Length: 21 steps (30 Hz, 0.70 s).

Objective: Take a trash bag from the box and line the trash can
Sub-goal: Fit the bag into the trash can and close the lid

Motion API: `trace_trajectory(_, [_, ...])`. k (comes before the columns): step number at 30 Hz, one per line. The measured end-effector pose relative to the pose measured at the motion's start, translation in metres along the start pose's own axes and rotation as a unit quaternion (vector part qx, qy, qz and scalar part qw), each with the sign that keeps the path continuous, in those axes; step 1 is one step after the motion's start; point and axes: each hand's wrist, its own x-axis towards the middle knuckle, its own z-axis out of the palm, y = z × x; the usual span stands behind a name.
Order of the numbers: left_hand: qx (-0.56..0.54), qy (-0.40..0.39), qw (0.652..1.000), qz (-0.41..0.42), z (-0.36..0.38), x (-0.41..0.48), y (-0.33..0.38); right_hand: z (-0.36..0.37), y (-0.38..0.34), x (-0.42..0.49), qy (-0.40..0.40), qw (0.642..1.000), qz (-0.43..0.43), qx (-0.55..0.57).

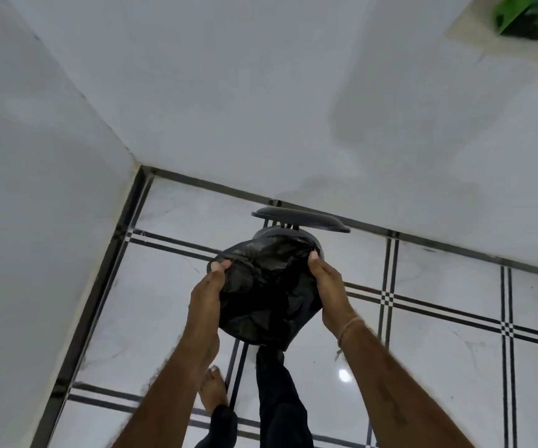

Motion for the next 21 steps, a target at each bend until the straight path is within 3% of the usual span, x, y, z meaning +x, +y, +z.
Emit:
trace_trajectory(6, [0.004, 0.019, 0.999, -0.037, 0.002, 0.102, -0.067, -0.015, 0.087, 0.1, 0.088, 0.996, 0.008, -0.019])
trace_trajectory(12, [-0.014, 0.052, 0.998, 0.027, 0.026, 0.192, -0.118, -0.06, 0.124, 0.16, 0.169, 0.964, -0.083, -0.186])
trace_trajectory(17, [0.004, 0.028, 0.998, 0.054, 0.031, 0.253, -0.136, -0.087, 0.14, 0.189, 0.169, 0.937, -0.133, -0.274])
trace_trajectory(21, [0.027, 0.003, 0.997, 0.078, 0.03, 0.278, -0.135, -0.096, 0.152, 0.208, 0.148, 0.936, -0.148, -0.284])
